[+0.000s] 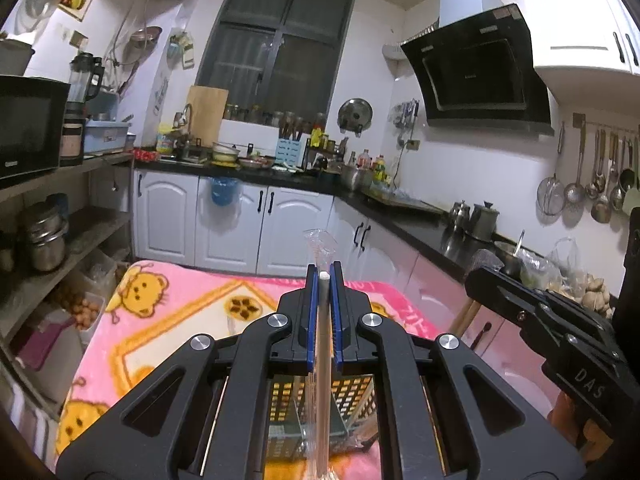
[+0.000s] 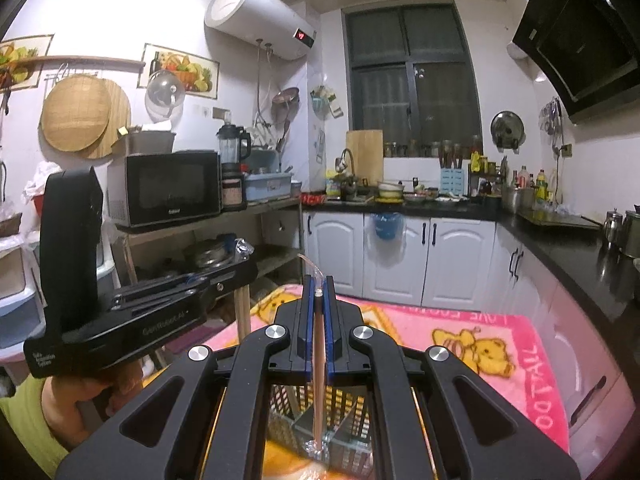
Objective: Organize utensils
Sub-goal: 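Lower the chopsticks into the caddy slots and open both grippers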
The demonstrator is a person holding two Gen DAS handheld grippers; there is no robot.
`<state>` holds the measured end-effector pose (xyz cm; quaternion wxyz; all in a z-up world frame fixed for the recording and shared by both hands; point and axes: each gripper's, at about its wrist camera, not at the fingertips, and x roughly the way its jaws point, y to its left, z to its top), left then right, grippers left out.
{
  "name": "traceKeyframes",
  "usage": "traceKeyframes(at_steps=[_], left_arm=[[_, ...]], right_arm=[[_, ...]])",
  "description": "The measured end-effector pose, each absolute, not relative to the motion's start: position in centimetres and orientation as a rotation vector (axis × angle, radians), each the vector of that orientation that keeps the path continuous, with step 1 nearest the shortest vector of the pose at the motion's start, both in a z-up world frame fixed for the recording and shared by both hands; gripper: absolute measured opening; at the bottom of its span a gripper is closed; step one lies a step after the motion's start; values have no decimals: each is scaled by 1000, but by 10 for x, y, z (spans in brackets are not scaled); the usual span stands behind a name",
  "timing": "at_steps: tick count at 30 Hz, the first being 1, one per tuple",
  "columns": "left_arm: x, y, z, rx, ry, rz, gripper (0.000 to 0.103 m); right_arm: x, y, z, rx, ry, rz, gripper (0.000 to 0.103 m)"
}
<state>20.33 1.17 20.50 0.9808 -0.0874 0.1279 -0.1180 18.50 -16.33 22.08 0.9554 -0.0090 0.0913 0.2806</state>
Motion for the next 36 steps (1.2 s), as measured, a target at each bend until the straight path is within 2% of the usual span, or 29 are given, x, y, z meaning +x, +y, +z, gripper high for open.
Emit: traceKeyframes(at_steps=[9, 16, 36], left_arm=[[213, 22, 216, -187, 193, -194, 3], [224, 28, 206, -193, 173, -142, 3], [249, 34, 161, -200, 210, -115, 3]], right_arm=[[196, -163, 232, -12, 149, 559, 5], [210, -158, 227, -13, 149, 543, 5], [242, -141, 177, -11, 237, 519, 5]])
